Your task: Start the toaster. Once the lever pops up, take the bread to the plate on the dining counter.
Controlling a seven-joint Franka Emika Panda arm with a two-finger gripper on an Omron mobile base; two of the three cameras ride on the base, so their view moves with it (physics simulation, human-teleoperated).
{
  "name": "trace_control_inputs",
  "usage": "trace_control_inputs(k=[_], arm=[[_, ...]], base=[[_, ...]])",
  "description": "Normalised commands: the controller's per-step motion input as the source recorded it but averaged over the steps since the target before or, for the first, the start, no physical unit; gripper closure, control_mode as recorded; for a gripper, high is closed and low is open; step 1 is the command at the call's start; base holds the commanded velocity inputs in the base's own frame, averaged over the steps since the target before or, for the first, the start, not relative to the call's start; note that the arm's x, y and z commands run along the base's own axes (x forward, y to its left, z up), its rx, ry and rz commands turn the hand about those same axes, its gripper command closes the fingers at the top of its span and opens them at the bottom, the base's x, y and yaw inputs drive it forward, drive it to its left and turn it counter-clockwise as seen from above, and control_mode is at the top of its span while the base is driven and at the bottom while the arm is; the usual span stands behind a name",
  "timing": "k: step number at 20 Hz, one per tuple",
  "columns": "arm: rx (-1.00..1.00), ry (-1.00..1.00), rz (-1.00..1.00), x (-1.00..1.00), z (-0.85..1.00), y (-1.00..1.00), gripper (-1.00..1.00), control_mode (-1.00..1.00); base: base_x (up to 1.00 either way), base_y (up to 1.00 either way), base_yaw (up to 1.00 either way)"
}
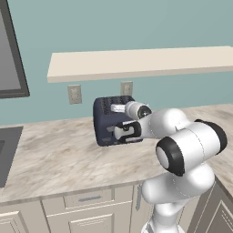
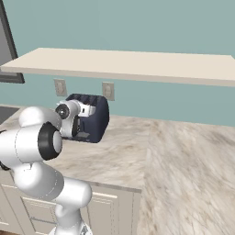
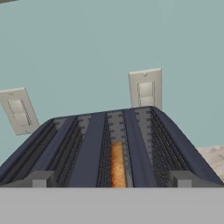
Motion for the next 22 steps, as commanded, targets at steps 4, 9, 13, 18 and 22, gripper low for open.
trace_control_inputs(k=[4,9,13,18,22], arm=[[0.00,0.00,0.00,0.00,0.00,0.00,-1.00,-1.00],[0.00,0.00,0.00,0.00,0.00,0.00,-1.00,-1.00],[0.00,0.00,0.00,0.00,0.00,0.00,-1.00,-1.00],[0.00,0.00,0.00,0.00,0.00,0.00,-1.00,-1.00],[0.00,0.00,0.00,0.00,0.00,0.00,-1.00,-1.00]], base=[[0.00,0.00,0.00],[0.00,0.00,0.00],[0.00,0.00,0.00],[0.00,0.00,0.00],[0.00,0.00,0.00]])
